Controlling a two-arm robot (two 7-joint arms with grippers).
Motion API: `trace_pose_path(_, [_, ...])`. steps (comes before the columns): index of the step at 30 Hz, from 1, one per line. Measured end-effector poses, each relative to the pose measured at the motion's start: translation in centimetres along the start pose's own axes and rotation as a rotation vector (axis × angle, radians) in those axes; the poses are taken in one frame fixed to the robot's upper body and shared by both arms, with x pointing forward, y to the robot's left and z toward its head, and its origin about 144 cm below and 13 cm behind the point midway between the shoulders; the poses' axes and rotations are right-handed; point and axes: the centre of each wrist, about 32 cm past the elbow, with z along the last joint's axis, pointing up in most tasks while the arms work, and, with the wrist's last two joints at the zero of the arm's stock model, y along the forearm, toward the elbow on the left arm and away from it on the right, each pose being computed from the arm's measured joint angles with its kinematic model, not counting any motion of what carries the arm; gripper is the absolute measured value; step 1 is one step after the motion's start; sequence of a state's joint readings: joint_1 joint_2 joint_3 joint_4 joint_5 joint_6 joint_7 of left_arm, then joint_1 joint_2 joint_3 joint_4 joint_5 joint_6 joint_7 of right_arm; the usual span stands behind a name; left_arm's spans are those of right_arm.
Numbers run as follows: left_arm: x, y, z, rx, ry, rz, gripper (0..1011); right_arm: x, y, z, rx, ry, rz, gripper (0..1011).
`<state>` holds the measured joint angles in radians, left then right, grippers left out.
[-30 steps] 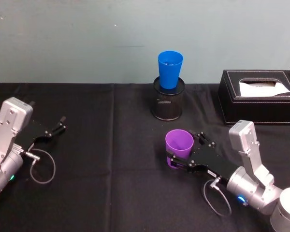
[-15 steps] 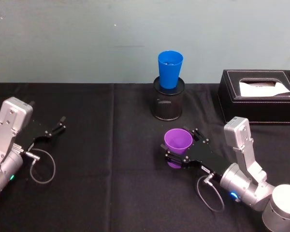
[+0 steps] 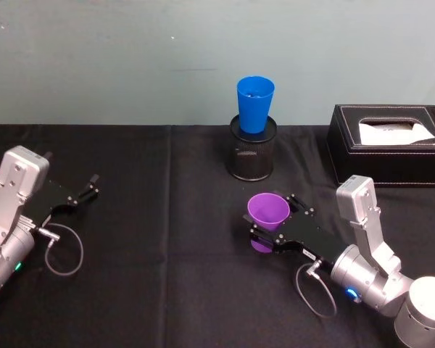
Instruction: Pick up one cup with a gripper and tap it against the other cup.
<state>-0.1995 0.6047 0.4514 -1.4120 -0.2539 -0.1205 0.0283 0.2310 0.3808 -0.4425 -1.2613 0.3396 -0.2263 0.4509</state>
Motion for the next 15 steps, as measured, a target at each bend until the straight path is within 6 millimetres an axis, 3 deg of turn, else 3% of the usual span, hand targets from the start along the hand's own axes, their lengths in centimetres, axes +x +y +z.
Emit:
trace_pose_path(3, [0.0, 0.0, 0.0, 0.000, 0.000, 0.000, 1000, 0.0, 0.0, 0.0, 0.000, 0.000, 0.000, 797])
trace_pose_path(11, [0.0, 0.0, 0.0, 0.000, 0.000, 0.000, 1000, 0.0, 0.0, 0.1, -0.001, -0.002, 0.000, 760])
trace_pose_path(15, [0.0, 0.0, 0.0, 0.000, 0.000, 0.000, 1000, 0.1, -0.2, 1.4, -0.002, -0.018, -0.002, 741])
